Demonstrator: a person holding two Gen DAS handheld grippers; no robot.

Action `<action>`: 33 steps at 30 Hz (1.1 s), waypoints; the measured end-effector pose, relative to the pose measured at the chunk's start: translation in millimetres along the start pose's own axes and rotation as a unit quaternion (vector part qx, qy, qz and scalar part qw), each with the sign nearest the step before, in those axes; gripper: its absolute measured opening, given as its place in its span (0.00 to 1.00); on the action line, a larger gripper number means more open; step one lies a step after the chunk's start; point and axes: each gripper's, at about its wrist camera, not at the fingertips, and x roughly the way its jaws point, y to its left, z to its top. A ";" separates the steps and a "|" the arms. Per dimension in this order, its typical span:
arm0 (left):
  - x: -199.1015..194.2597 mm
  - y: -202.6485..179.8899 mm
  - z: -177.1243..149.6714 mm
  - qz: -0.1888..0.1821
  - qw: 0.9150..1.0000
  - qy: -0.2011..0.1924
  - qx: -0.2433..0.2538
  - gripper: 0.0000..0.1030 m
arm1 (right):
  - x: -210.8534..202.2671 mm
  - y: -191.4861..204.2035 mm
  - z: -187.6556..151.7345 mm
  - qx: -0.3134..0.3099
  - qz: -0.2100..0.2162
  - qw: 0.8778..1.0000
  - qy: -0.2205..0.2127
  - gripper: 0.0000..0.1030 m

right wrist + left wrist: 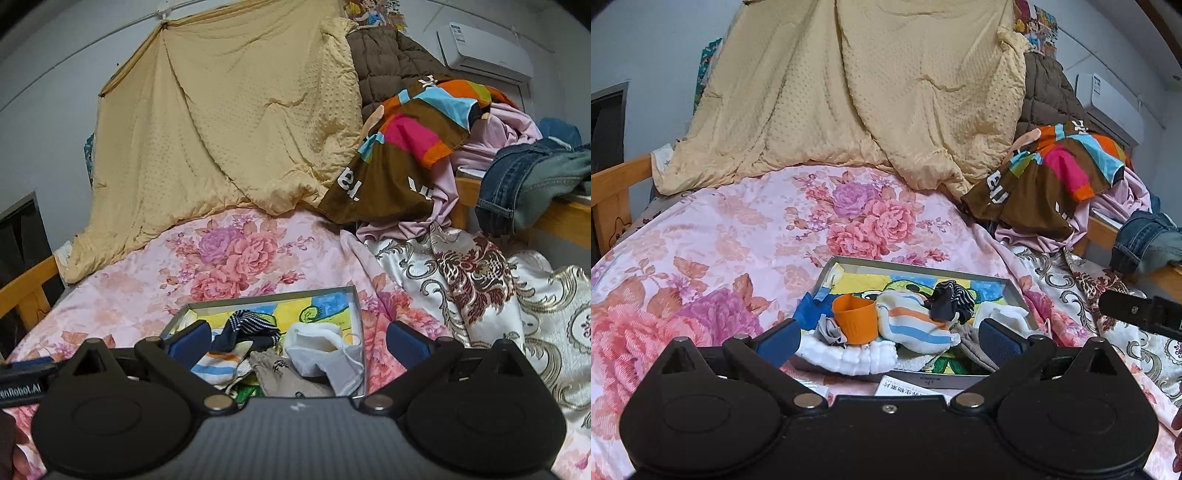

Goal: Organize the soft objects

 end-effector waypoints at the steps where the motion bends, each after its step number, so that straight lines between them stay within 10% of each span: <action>1: -2.3 1.0 -1.2 0.000 1.000 -0.002 -0.002 0.99 | -1.8 -0.2 -0.3 0.003 0.000 1.000 -0.001 1.00; 33: -68.8 40.0 -28.9 0.000 0.999 -0.018 -0.037 0.99 | -66.4 50.1 -33.3 -0.039 -0.010 0.999 -0.008 1.00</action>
